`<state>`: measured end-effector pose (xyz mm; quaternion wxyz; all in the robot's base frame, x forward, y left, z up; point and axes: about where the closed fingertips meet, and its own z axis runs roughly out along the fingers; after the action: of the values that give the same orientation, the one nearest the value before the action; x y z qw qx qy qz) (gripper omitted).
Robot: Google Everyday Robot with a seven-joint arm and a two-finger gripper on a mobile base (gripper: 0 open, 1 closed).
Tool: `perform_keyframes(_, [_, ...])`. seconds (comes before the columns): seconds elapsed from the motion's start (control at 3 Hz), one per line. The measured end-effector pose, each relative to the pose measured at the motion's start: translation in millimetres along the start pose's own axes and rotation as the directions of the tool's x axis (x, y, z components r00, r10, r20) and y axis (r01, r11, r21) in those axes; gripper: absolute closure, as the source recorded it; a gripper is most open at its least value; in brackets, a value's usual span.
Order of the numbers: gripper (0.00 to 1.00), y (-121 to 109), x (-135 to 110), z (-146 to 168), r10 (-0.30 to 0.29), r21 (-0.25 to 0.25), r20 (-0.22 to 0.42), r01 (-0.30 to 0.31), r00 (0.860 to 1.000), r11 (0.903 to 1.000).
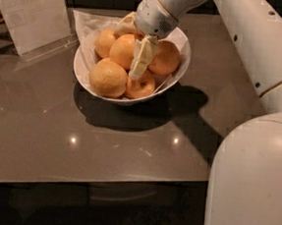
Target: Pick orange from white bowl
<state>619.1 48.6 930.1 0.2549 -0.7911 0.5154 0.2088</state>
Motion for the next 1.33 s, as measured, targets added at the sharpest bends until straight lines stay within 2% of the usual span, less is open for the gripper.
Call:
perform_keyframes(1.0, [0.85,-0.2,-0.1,0.1,0.0,0.001,0.0,0.0,1.0,1.0])
perform_keyframes(1.33, [1.0,-0.2,-0.1,0.1,0.0,0.001,0.0,0.0,1.0,1.0])
